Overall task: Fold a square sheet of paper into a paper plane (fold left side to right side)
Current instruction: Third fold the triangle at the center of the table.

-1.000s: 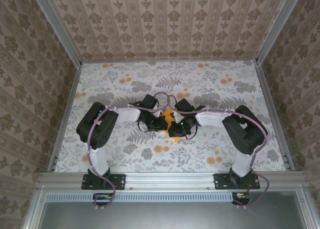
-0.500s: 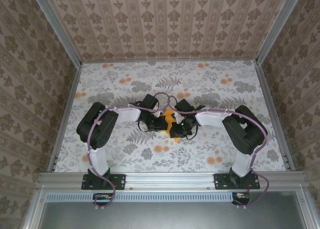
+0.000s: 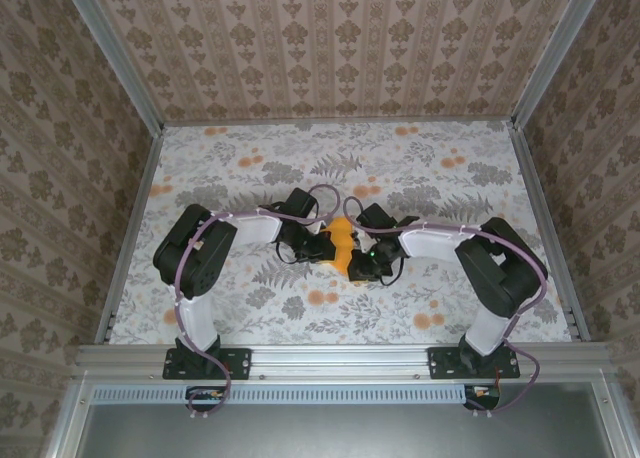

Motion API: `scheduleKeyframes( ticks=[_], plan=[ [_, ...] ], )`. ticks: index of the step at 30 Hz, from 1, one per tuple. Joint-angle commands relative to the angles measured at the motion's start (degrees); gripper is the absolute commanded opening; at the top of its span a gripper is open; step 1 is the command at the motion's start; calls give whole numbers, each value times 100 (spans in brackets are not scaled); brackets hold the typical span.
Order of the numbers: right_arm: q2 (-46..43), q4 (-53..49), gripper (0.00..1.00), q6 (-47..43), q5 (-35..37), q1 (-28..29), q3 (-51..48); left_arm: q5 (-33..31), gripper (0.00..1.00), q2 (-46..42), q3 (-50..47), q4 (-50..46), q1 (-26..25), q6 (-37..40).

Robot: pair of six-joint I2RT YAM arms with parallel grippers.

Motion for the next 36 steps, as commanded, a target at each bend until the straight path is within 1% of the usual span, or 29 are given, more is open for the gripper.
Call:
scheduleKeyframes(
  ticks=[1,4,7,9,11,12,15,20,27,31,36],
  plan=[
    [-145,-966,12,64,283,-58,-298,-580,7,243,14,-479,42,153],
    [-377,-980,7,13,282,-103,-317,-588,7,214,31,-496,43,153],
    [-695,-971,0,-137,210,-110,-155,-561,7,190,51,-470,35,137],
    [-842,-868,0,-141,-2,-106,-49,-556,7,179,68,-445,32,120],
    [-859,-514,0,-16,-228,-107,25,-549,7,169,82,-439,23,112],
    [-827,-359,0,46,-354,-95,53,-563,7,168,89,-447,23,98],
    [-577,-2,0,220,-441,-34,157,-550,7,167,100,-421,17,77],
    [-74,191,0,314,-285,-15,357,-532,8,177,125,-395,-12,47],
    [403,-48,0,228,-26,-10,370,-461,9,65,208,-325,-12,-21],
    [518,-247,0,185,215,-20,288,-461,13,-196,337,-467,-12,96],
    [571,-362,0,156,401,-20,221,-314,11,-662,181,-456,-21,131]
  ],
)
